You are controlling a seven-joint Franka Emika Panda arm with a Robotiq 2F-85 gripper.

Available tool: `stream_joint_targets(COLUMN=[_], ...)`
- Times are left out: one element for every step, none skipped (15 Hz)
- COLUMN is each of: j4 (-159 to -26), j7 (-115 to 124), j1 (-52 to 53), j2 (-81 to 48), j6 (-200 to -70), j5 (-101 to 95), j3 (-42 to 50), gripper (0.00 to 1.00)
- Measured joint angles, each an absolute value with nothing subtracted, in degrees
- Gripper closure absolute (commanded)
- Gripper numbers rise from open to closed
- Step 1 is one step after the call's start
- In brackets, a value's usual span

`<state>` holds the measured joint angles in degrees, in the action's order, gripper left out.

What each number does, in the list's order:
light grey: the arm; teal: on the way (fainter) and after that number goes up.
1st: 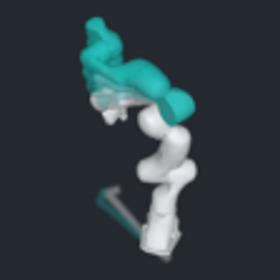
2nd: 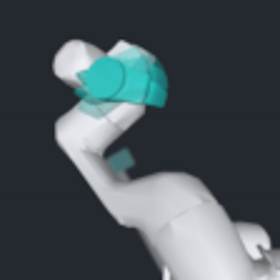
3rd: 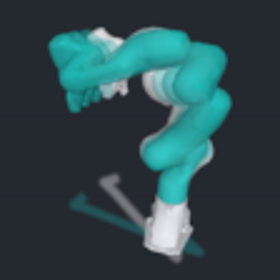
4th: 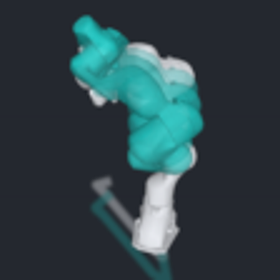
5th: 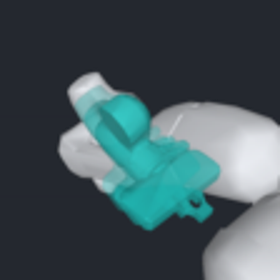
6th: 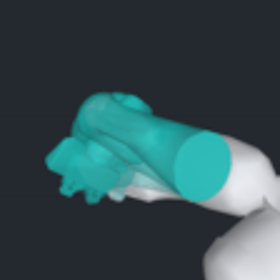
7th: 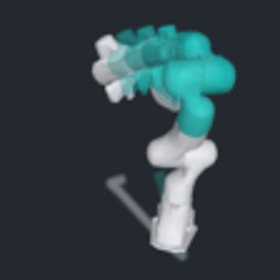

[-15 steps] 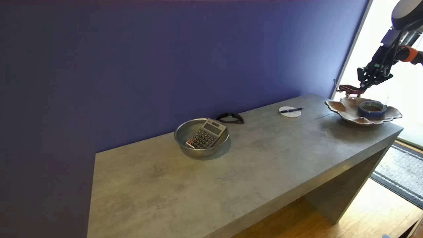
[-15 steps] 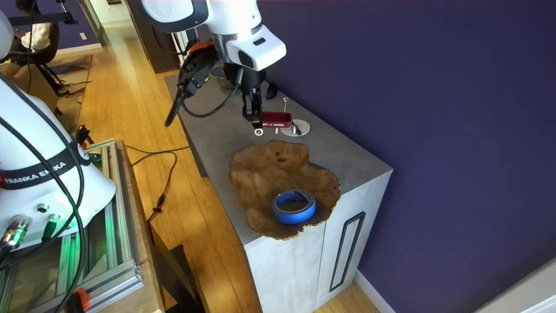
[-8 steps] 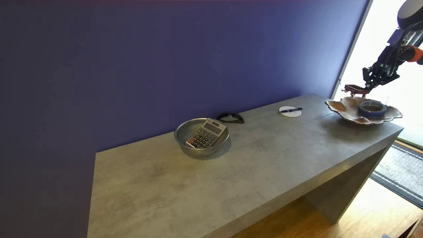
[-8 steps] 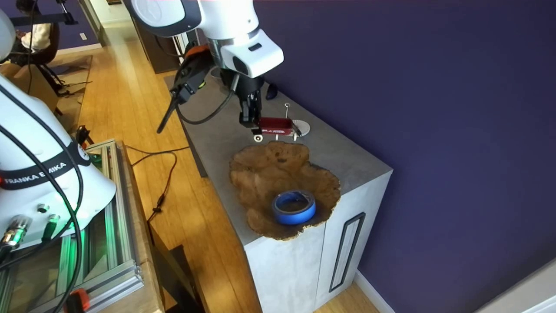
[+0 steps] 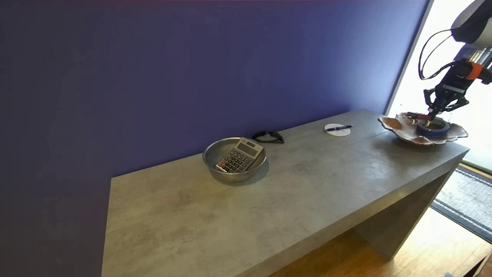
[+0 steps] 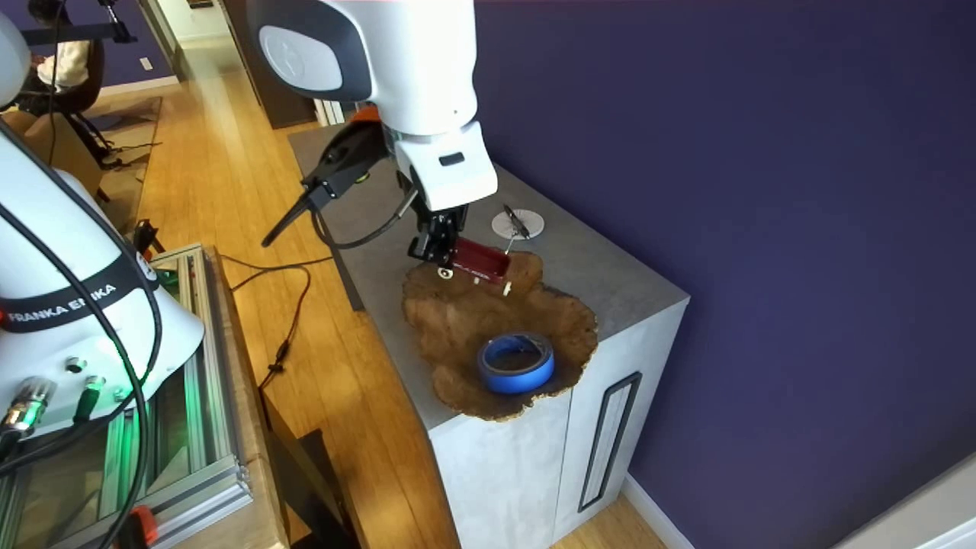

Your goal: Put the red wagon in the wooden bowl.

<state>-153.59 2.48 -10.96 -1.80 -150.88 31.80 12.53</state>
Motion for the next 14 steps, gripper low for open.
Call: stream_joint_targets(j4=[-153.23, -152.94, -152.68, -152.5, -152.36, -152.29, -152.29, -152.32, -152.47, -152.75, -152.95, -153.02, -153.02, -153.02], j7=[2.37, 2.23, 2.02, 1.77, 1.59, 1.41, 1.35, 1.35, 1.36, 1.44, 1.45, 1.45, 1.45, 1.45], j1=[-10.96, -11.0, -11.07, -11.2, -11.36, -11.61, -11.85, -11.94, -11.91, -11.82, -11.6, -11.33, -11.04, -10.79], j2=[-1.79, -1.79, -1.79, -1.79, -1.79, -1.8, -1.86, -2.06, -2.4, -2.94, -3.67, -4.52, -5.33, -6.15], j6=[-148.55, -147.28, -146.65, -146.58, -146.63, -147.03, -147.64, -148.8, -150.81, -153.29, -155.69, -158.1, -160.23, -162.02], j5=[34.23, 36.91, 39.67, 42.3, 44.5, 46.31, 47.42, 47.7, 47.71, 47.52, 47.51, 47.52, 47.56, 47.56], j3=[12.51, 12.51, 12.52, 12.58, 12.74, 12.85, 12.91, 12.94, 12.89, 12.73, 12.58, 12.38, 12.19, 11.92], gripper=[0.99, 0.99, 0.99, 0.99, 0.99, 0.99, 0.99, 0.99, 0.99, 0.99, 0.99, 0.99, 0.99, 0.99])
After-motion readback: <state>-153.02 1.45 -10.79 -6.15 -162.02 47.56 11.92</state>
